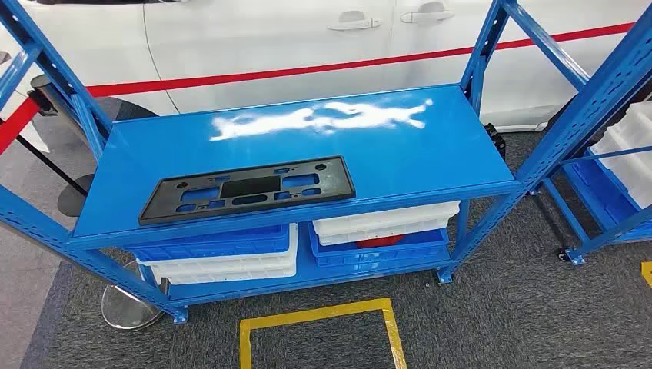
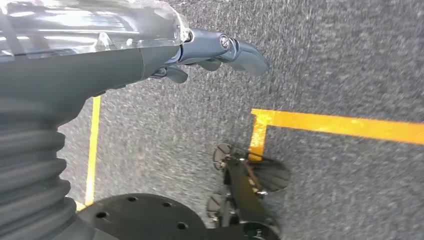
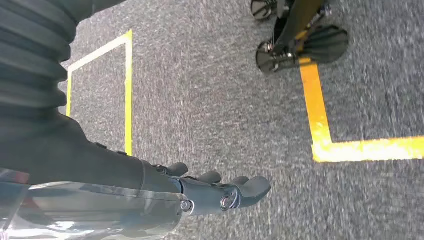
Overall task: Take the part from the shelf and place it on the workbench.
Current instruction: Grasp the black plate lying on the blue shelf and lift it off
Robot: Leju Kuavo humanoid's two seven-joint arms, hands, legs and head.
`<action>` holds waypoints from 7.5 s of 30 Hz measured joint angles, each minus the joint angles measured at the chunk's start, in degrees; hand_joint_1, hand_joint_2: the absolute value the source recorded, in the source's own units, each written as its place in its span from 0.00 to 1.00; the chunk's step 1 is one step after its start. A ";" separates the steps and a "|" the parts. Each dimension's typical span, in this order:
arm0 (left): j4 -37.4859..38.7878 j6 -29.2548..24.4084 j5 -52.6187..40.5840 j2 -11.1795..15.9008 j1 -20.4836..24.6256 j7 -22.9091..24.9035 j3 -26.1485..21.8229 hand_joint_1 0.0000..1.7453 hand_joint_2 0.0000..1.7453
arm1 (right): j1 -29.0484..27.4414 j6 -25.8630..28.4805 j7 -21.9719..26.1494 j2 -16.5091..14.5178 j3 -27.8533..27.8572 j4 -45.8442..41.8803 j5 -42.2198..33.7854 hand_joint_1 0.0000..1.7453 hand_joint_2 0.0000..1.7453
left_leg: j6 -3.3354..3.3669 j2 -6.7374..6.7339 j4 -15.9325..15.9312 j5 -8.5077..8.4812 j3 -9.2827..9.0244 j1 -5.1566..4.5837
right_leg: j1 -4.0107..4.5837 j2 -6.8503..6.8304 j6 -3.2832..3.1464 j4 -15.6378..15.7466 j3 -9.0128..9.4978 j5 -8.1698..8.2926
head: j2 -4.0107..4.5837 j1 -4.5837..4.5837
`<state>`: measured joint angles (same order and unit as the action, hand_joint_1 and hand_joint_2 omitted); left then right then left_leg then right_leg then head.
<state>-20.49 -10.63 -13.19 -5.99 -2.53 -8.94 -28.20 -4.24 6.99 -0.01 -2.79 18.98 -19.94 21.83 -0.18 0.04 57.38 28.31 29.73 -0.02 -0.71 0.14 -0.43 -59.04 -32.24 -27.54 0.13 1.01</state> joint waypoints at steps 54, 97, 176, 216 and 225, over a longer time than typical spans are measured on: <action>4.38 1.60 -22.15 -2.74 4.51 -19.40 -30.71 0.00 0.00 | 4.16 15.33 28.24 6.57 -25.23 -65.93 4.07 0.00 1.00 | 0.17 0.02 0.38 0.07 0.13 -0.04 | -0.07 -0.01 0.28 0.03 0.04 0.11 | 0.00 0.01; 6.70 6.95 -35.06 -2.30 5.93 -24.59 -36.24 0.00 0.00 | 20.26 23.11 -3.15 8.41 -76.67 -71.93 40.37 0.00 1.00 | 1.74 0.20 0.77 -2.07 2.91 0.58 | -0.07 -0.09 1.95 -11.33 -5.94 -5.87 | -0.01 -0.57; 7.07 14.63 -40.13 -1.68 7.08 -24.51 -37.22 0.00 0.00 | 30.05 31.21 -9.46 -8.76 -80.08 -27.95 68.04 0.00 1.00 | -1.63 0.22 16.07 4.59 9.76 0.89 | 0.51 0.07 -1.62 1.12 -1.01 1.54 | -0.01 0.51; 7.07 14.56 -40.41 -2.08 7.39 -23.03 -36.30 0.00 0.00 | 45.42 14.20 -8.83 -12.83 -63.41 -4.93 62.45 1.00 1.00 | 0.89 0.16 -0.24 -2.89 2.16 0.77 | 0.56 0.14 1.03 -0.28 -1.66 1.06 | -0.01 0.43; 7.07 14.18 -38.54 -2.33 6.63 -24.48 -37.55 0.00 0.00 | 37.30 25.58 0.65 -9.60 -58.88 -18.09 52.19 1.00 1.00 | 1.00 0.27 -0.05 -2.63 2.31 0.83 | 0.04 -0.03 1.45 -3.54 -3.58 1.11 | 0.00 0.32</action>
<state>-13.42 3.55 -51.73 -8.32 4.10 -33.41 -65.75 33.06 32.58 0.64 -12.38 -39.90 -38.04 74.02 0.82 0.31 57.33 25.68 32.03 0.81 -0.68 0.11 1.02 -62.58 -35.82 -26.42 0.13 1.32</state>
